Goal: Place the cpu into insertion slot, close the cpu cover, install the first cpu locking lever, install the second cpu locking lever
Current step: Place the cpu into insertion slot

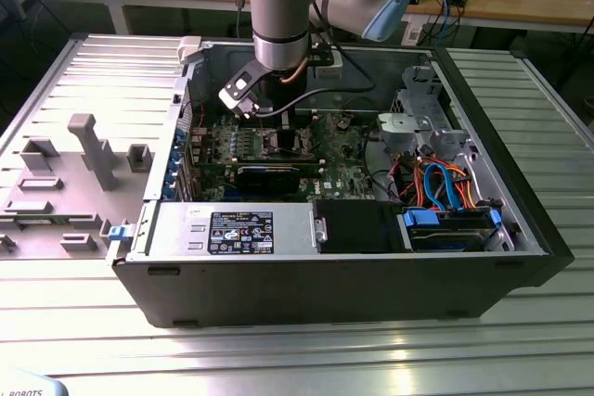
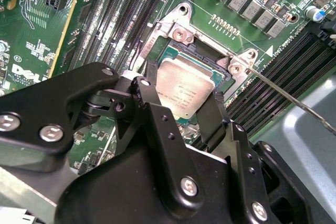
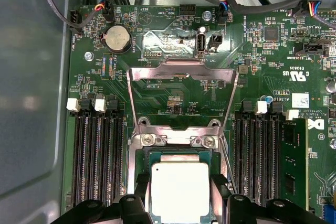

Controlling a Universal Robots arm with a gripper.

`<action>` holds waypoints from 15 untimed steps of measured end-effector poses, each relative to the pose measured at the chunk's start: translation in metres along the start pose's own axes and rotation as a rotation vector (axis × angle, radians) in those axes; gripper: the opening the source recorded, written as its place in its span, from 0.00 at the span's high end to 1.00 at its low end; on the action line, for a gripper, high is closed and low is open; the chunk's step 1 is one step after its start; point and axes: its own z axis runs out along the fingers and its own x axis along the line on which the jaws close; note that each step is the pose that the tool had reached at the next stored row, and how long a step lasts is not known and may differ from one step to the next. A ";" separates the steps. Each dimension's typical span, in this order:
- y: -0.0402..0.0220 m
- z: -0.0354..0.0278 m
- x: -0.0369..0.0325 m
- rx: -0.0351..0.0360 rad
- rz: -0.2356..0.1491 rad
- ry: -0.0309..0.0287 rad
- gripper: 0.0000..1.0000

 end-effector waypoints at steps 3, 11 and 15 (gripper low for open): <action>0.0000 0.0001 0.0000 0.0000 0.001 -0.0001 0.46; 0.0000 0.0003 0.0000 0.0000 0.002 -0.0002 0.46; 0.0000 0.0004 0.0000 0.0000 0.002 -0.0001 0.46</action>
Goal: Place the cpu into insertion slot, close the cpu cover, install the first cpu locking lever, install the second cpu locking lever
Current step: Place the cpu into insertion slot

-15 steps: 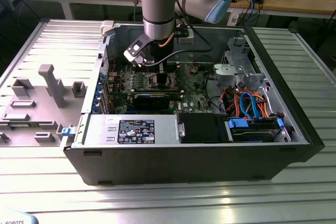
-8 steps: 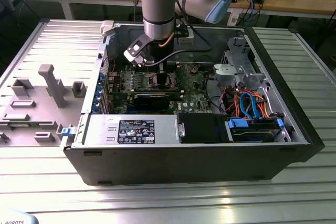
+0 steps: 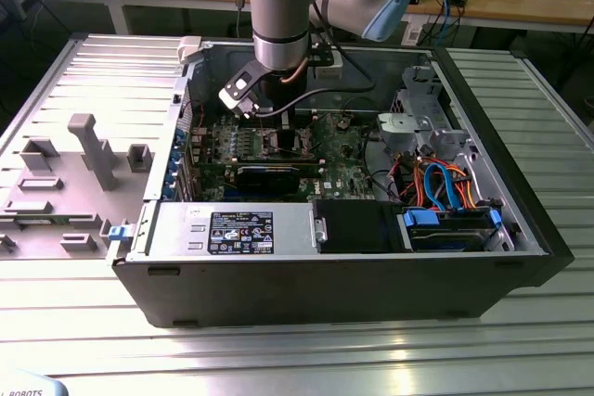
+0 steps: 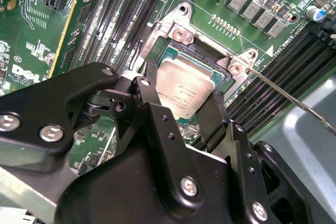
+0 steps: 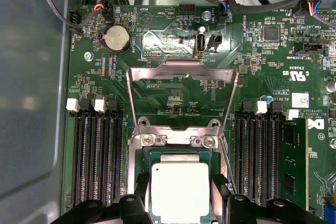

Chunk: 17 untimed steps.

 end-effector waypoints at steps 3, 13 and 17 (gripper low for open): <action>0.0000 0.0000 0.0000 0.0000 0.000 -0.0001 0.46; 0.0000 0.0001 0.0000 0.0000 0.001 -0.0001 0.38; 0.0001 -0.0013 0.0001 -0.0001 0.001 0.0003 0.38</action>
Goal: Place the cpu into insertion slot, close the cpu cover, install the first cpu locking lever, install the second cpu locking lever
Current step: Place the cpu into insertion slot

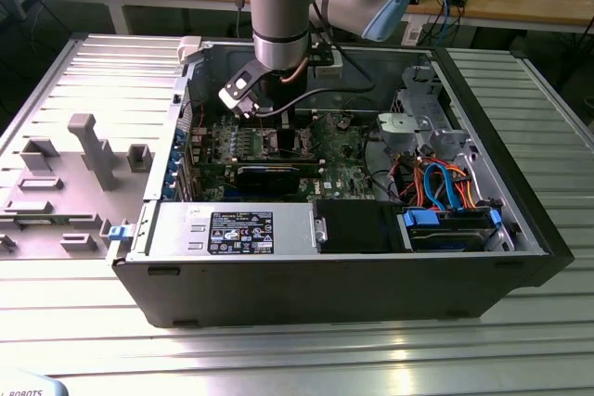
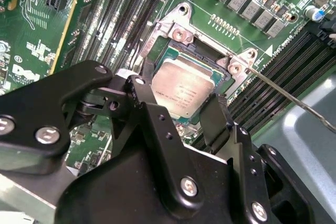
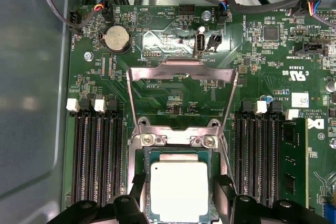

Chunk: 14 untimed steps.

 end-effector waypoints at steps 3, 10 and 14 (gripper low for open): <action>0.0000 -0.0003 0.0000 0.0000 0.000 0.0001 0.38; 0.0000 -0.0009 0.0000 0.0001 0.000 0.0000 0.47; 0.0002 -0.0029 0.0000 0.0001 0.000 0.0006 0.47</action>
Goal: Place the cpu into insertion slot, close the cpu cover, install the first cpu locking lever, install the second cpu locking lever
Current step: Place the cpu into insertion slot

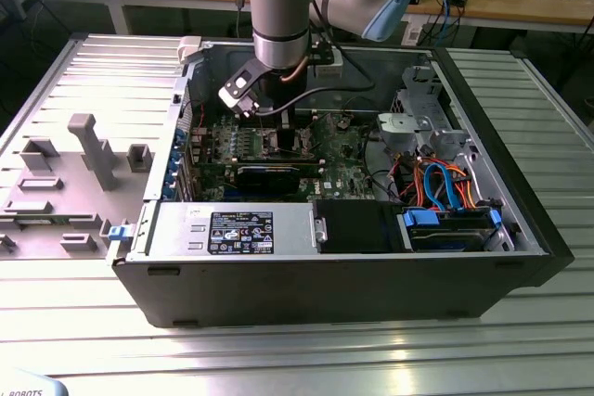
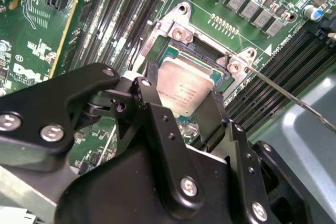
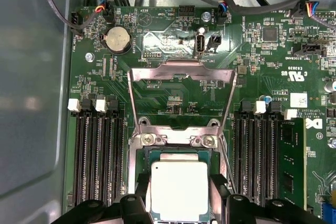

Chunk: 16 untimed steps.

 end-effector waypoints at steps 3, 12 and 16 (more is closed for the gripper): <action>0.0000 0.0002 0.0000 -0.0002 0.006 0.0011 0.47; -0.0002 0.0011 0.0000 -0.0006 0.024 0.0008 0.47; -0.0001 0.0014 0.0001 -0.0009 0.024 0.0013 0.45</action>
